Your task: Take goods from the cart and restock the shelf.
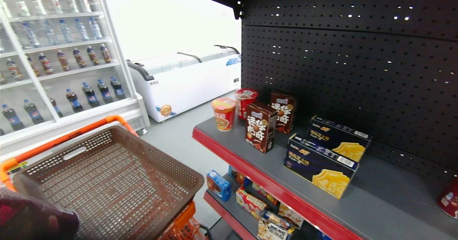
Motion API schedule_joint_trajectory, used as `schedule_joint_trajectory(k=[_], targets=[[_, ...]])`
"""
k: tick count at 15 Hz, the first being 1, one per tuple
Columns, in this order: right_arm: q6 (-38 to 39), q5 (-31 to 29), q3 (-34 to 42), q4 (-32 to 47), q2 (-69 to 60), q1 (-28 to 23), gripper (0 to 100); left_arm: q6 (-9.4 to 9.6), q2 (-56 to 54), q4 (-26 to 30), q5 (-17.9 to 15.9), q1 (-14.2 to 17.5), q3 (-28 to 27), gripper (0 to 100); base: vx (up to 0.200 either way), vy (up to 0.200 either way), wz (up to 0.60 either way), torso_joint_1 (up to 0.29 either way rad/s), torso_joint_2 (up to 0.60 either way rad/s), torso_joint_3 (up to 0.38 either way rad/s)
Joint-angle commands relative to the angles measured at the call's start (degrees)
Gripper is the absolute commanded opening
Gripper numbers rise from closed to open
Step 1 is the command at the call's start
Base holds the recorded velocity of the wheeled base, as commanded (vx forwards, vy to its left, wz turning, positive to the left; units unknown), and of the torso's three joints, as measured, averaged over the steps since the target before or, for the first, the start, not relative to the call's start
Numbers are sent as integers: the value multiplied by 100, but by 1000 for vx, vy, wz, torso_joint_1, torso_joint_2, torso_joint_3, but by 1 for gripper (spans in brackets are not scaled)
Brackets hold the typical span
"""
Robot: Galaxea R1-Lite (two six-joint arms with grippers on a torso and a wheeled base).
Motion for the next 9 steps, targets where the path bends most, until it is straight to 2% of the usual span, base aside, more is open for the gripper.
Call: schedule_joint_trajectory(k=[1,9], targets=[[-2,-1,1,2,-2,4,100,-2,6,-10,-4,5,19,0,0,0,-600,17,12,2],[-2,-1,1,2,-2,4,100,-28,15,-10,-13,5,142,0,0,0,-600,4,1,2]])
